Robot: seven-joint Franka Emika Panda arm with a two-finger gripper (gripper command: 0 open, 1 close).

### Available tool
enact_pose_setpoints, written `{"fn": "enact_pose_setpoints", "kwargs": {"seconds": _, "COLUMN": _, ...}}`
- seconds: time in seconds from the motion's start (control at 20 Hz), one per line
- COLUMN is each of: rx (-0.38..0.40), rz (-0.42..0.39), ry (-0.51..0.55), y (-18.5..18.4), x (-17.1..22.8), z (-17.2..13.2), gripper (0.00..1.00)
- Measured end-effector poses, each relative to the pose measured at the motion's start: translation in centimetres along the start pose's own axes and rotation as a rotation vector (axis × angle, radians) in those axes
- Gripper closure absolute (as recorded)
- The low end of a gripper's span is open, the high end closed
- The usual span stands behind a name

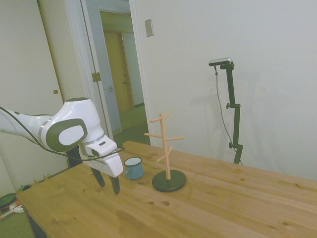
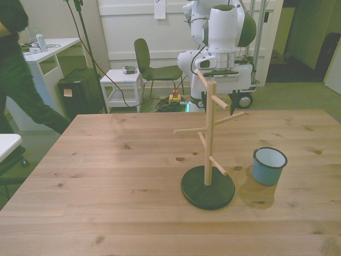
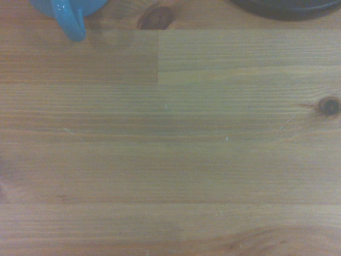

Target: Hang the mug

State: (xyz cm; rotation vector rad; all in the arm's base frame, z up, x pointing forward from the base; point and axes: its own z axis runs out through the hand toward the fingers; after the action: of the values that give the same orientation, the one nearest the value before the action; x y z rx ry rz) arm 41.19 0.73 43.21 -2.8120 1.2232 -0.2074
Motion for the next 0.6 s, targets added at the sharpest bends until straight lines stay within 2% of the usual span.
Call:
{"fn": "enact_pose_setpoints", "kwargs": {"seconds": 0.25, "rx": -0.012, "rz": -0.024, "ry": -0.007, "y": -0.6, "x": -0.4, "z": -0.4, "gripper": 0.00}}
{"fn": "enact_pose_setpoints", "kwargs": {"seconds": 0.45, "rx": -0.005, "rz": -0.039, "ry": 0.016, "y": -3.4, "x": -0.5, "z": -2.5, "gripper": 0.00}}
{"fn": "enact_pose_setpoints", "kwargs": {"seconds": 0.6, "rx": -0.003, "rz": -0.040, "ry": 0.044, "y": -5.6, "x": 0.9, "z": -3.6, "gripper": 0.00}}
